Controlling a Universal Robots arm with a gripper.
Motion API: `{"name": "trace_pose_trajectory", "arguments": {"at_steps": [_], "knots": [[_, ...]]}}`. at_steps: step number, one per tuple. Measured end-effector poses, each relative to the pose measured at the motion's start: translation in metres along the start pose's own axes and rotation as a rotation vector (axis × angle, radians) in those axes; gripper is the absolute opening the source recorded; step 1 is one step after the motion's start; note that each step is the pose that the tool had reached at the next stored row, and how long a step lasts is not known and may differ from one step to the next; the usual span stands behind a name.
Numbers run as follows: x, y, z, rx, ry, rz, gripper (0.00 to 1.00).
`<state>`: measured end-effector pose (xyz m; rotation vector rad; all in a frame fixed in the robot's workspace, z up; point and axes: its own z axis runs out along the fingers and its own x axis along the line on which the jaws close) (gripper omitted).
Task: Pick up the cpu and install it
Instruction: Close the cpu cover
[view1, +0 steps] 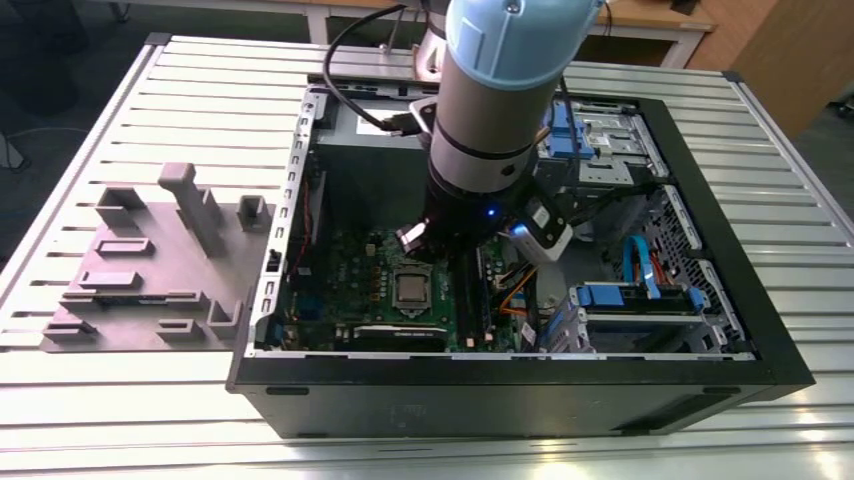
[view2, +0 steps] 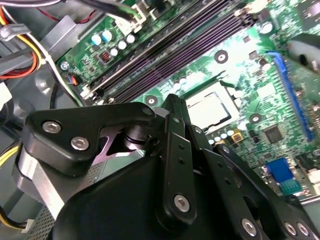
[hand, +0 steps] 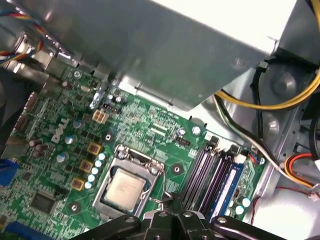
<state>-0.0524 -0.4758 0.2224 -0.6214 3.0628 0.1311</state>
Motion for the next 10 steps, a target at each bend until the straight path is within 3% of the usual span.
{"name": "trace_pose_trajectory", "arguments": {"at_steps": [10], "knots": [[-0.0043, 0.0101, 0.0017, 0.0000, 0.0000, 0.000, 0.10]]}}
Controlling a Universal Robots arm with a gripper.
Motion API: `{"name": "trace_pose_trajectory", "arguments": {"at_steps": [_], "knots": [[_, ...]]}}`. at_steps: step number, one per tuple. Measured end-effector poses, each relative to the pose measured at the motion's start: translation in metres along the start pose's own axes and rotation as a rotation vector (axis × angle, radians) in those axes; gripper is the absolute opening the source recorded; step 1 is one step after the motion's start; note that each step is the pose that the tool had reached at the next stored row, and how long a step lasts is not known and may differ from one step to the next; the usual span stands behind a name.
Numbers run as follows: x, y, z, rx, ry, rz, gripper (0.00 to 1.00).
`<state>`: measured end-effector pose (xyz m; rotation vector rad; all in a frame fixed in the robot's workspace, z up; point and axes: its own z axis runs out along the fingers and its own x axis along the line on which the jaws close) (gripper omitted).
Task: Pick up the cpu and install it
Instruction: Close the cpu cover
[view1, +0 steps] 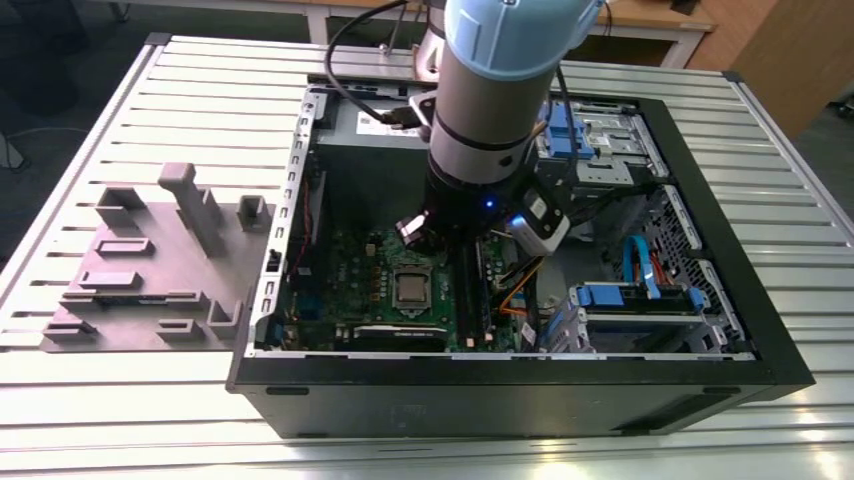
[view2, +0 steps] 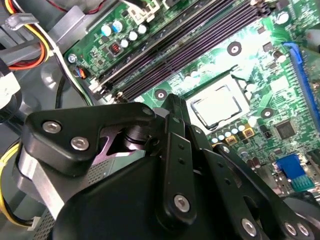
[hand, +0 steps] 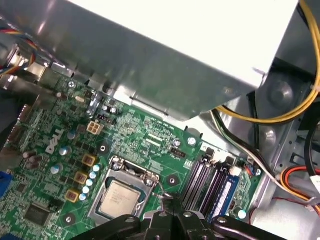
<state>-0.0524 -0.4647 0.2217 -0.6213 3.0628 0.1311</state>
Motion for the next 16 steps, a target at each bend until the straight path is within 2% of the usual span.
{"name": "trace_pose_trajectory", "arguments": {"at_steps": [5, 16], "knots": [[-0.0001, 0.0003, 0.0001, 0.0000, 0.0000, 0.000, 0.10], [-0.0021, 0.0051, 0.0006, 0.0000, 0.0000, 0.000, 0.10]]}}
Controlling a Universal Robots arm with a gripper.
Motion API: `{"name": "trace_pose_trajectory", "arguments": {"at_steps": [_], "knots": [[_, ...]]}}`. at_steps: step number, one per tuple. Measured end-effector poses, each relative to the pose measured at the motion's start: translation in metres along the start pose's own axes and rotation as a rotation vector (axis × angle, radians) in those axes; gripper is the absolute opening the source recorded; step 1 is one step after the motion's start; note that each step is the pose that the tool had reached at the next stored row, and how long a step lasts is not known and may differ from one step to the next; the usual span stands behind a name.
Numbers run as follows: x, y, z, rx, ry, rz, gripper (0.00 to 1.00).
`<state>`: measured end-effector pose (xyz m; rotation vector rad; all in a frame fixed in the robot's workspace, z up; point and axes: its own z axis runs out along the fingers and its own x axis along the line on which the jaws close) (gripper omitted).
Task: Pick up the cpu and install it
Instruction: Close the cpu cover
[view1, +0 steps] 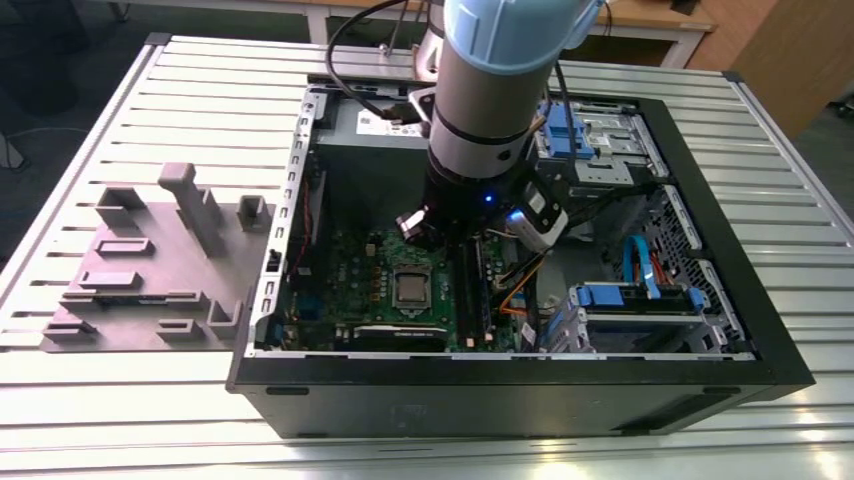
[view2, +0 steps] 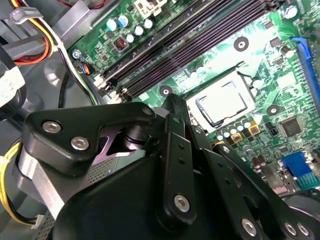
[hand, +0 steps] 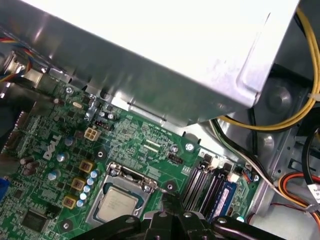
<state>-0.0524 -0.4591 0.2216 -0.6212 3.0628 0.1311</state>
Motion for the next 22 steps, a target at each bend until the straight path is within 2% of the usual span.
{"name": "trace_pose_trajectory", "arguments": {"at_steps": [9, 13, 17, 22], "knots": [[-0.0008, 0.0018, 0.0002, 0.0001, 0.0001, 0.000, 0.10], [0.0012, -0.0012, 0.0000, -0.0004, -0.0002, 0.000, 0.10], [0.0056, -0.0063, -0.0006, -0.0024, -0.0009, -0.001, 0.10], [0.0149, -0.0117, -0.0013, -0.0054, -0.0031, -0.001, 0.10]]}}
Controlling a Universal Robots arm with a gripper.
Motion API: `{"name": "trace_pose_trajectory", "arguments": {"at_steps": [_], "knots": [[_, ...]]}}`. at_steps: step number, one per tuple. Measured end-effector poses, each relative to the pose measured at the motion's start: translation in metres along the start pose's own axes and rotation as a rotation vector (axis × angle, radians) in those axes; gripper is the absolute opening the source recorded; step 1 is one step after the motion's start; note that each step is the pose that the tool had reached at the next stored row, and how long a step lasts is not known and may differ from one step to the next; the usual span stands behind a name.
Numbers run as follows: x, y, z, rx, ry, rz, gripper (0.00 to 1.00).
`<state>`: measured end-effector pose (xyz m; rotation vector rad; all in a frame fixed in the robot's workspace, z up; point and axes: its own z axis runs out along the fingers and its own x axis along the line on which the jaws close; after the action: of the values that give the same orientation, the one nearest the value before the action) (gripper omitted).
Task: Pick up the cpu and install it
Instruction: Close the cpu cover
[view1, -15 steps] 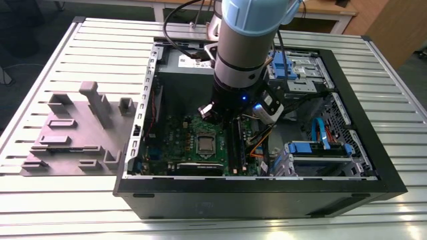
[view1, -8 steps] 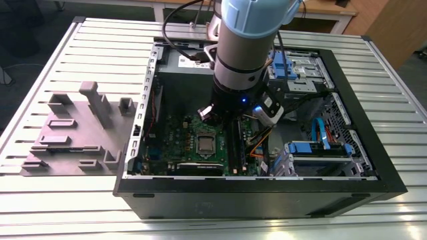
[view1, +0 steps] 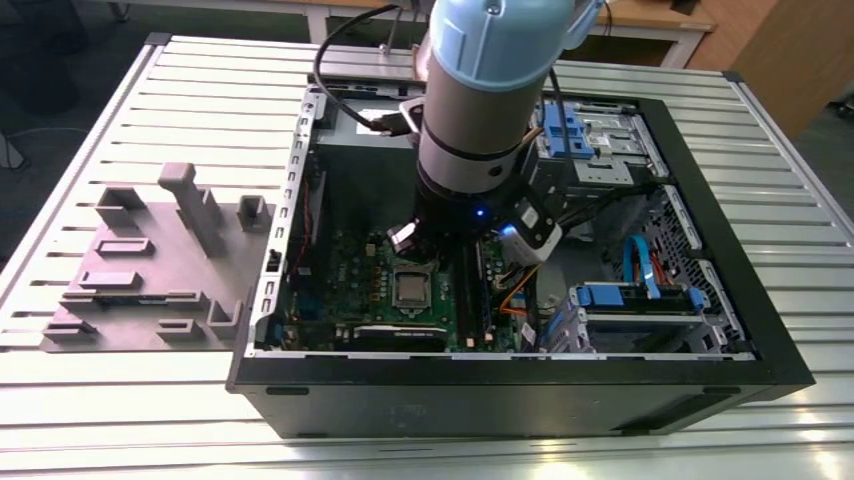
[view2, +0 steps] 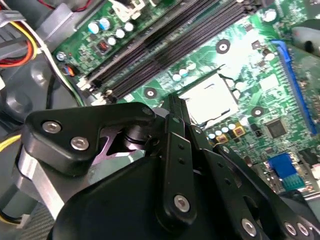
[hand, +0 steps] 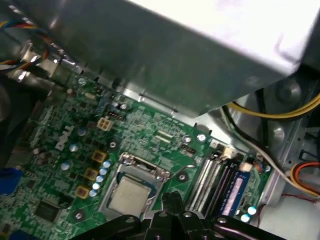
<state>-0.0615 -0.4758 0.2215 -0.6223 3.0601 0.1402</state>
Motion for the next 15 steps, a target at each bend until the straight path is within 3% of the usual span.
{"name": "trace_pose_trajectory", "arguments": {"at_steps": [15], "knots": [[0.0174, -0.0032, -0.0009, 0.0001, -0.0013, -0.001, 0.10]]}}
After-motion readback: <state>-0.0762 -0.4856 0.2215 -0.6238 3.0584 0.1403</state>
